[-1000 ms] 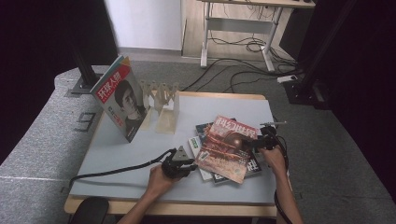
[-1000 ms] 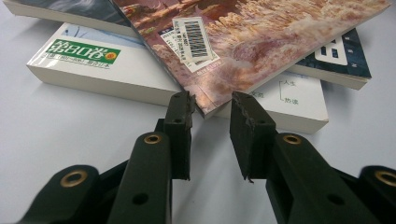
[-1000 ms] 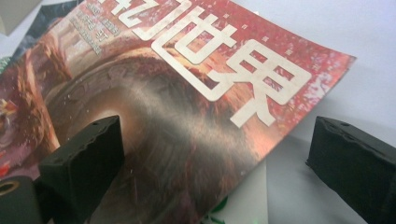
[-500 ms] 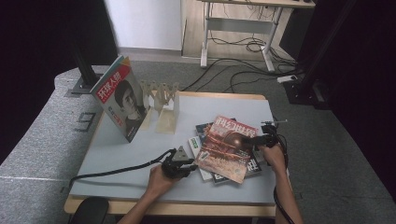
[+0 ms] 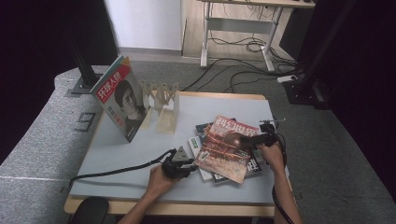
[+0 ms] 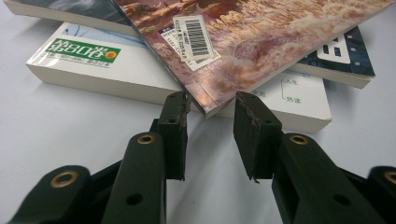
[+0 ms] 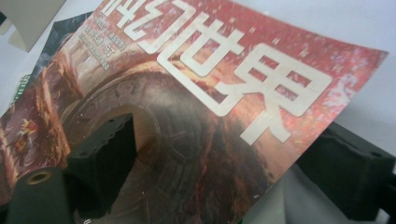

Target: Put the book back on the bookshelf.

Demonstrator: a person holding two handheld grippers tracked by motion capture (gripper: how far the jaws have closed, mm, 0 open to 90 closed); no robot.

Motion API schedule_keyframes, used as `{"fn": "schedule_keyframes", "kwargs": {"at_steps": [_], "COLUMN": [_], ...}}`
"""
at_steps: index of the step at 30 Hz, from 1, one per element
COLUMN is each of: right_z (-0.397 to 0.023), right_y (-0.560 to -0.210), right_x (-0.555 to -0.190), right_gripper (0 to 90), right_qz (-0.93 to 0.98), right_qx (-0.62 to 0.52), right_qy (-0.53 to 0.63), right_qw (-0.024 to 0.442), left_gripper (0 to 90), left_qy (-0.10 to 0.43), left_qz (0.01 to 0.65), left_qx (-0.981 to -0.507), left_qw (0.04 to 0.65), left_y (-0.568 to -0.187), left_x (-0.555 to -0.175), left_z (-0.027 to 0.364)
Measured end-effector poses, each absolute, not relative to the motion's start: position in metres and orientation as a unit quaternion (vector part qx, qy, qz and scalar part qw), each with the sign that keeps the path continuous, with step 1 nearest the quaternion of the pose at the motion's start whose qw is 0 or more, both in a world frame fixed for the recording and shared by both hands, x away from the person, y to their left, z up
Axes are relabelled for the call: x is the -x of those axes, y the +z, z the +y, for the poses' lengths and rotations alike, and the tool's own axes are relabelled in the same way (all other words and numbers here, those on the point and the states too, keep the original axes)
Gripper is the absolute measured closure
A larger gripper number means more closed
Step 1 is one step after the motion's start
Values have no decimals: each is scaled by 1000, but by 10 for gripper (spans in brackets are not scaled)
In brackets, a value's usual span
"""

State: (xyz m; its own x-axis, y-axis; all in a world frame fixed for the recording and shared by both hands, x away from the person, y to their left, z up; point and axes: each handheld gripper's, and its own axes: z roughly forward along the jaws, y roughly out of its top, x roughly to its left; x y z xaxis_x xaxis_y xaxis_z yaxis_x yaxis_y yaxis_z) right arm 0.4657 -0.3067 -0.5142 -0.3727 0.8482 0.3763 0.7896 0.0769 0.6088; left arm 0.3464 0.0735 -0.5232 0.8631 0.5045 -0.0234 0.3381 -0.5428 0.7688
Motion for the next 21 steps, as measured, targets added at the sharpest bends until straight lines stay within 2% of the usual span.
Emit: {"fn": "schedule_keyframes", "kwargs": {"at_steps": [4, 7, 9, 10, 11, 14, 15, 16, 17, 21], "right_z": [-306, -305, -305, -305, -306, -307, -307, -308, -308, -304], "right_y": [-509, -502, -497, -497, -493, -488, -488, -486, -483, -479], "right_x": [-463, -460, -458, -458, -456, -454, -454, -453, -451, -446], "right_gripper": [143, 186, 282, 282, 382, 537, 537, 581, 670, 749], "right_qz": [733, 733, 732, 732, 732, 730, 730, 731, 735, 742], "right_qx": [-553, -545, -543, -543, -543, -541, -541, -538, -533, -528], "right_qy": [393, 400, 402, 402, 401, 400, 400, 400, 397, 388], "right_qw": [50, 67, 81, 81, 98, 119, 119, 125, 137, 144], "left_gripper": [636, 629, 620, 618, 615, 597, 582, 582, 529, 399], "left_qy": [101, 101, 98, 98, 97, 96, 96, 95, 93, 82], "left_qz": [241, 243, 245, 245, 244, 244, 244, 245, 246, 241], "left_qx": [-873, -877, -878, -878, -877, -875, -875, -875, -876, -884], "left_qw": [413, 402, 401, 401, 404, 407, 407, 407, 404, 392], "left_y": [-523, -527, -528, -528, -526, -525, -525, -524, -523, -521], "left_x": [-346, -347, -348, -348, -348, -348, -348, -349, -350, -352], "left_z": [73, 73, 72, 72, 72, 73, 73, 73, 74, 76]}}
